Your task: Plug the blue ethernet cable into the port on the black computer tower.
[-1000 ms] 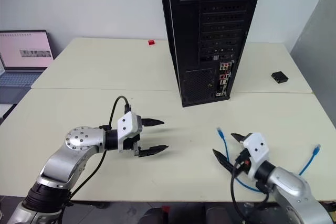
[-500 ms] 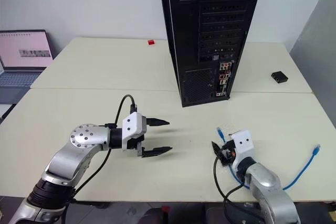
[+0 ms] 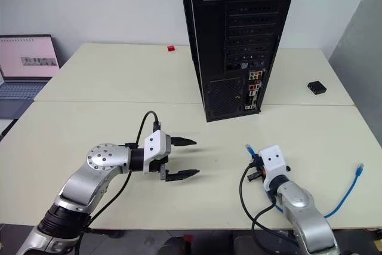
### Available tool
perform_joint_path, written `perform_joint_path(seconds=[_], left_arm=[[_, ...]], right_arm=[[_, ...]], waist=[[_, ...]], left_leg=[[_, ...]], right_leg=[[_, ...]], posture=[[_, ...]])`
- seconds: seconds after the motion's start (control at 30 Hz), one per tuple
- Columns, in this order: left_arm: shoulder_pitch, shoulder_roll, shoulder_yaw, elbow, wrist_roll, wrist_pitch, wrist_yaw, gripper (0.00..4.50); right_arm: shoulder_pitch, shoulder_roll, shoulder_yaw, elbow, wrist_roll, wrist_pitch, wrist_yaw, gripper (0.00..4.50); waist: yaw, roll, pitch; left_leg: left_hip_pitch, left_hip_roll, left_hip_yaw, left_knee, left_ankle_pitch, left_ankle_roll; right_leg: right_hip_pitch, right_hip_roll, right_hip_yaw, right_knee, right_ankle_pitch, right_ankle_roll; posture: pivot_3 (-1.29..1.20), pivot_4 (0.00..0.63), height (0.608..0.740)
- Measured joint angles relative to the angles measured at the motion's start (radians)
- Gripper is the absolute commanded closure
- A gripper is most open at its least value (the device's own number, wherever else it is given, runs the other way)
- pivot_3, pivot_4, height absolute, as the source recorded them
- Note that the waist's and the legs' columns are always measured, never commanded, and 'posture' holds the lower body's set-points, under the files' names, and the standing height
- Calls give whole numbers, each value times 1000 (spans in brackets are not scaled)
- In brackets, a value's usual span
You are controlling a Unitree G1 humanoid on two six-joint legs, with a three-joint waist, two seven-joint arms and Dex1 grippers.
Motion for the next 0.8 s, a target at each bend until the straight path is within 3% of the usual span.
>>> perform_joint_path(seconds=[0.17, 0.33, 0.53, 0.67, 0.8], left_arm=[[0, -1, 0, 13, 4, -8, -5, 0], [-51, 2, -43, 78, 8, -63, -102, 0], [-139, -13, -87, 175, 22, -148, -209, 0], [-165, -46, -107, 208, 26, -172, -230, 0], [-165, -61, -124, 210, 28, -172, -238, 782]], right_arm=[[-1, -100, 37, -8, -19, -52, 116, 4482], [-29, -276, 79, -132, 20, -139, 358, 4486], [-129, -344, 91, -165, 89, -139, 522, 4494], [-172, -342, 109, -171, 101, -115, 547, 4495], [-192, -332, 135, -173, 101, -85, 544, 4496]], waist=[[1, 0, 0], [1, 0, 0], [1, 0, 0], [1, 0, 0], [1, 0, 0]], left_leg=[[0, 0, 0, 0, 0, 0], [-1, -1, -1, 1, 0, 0], [-1, -1, -1, 1, 0, 0], [-2, -1, -1, 1, 0, 0], [-2, -1, -1, 1, 0, 0]], right_leg=[[0, 0, 0, 0, 0, 0], [0, 0, -1, 0, 0, 0], [0, 0, -2, 0, 0, 0], [0, 0, -2, 0, 0, 0], [0, 0, -2, 0, 0, 0]], posture=[[0, 150, 740], [0, 150, 740], [0, 150, 740], [0, 150, 740], [0, 150, 740]])
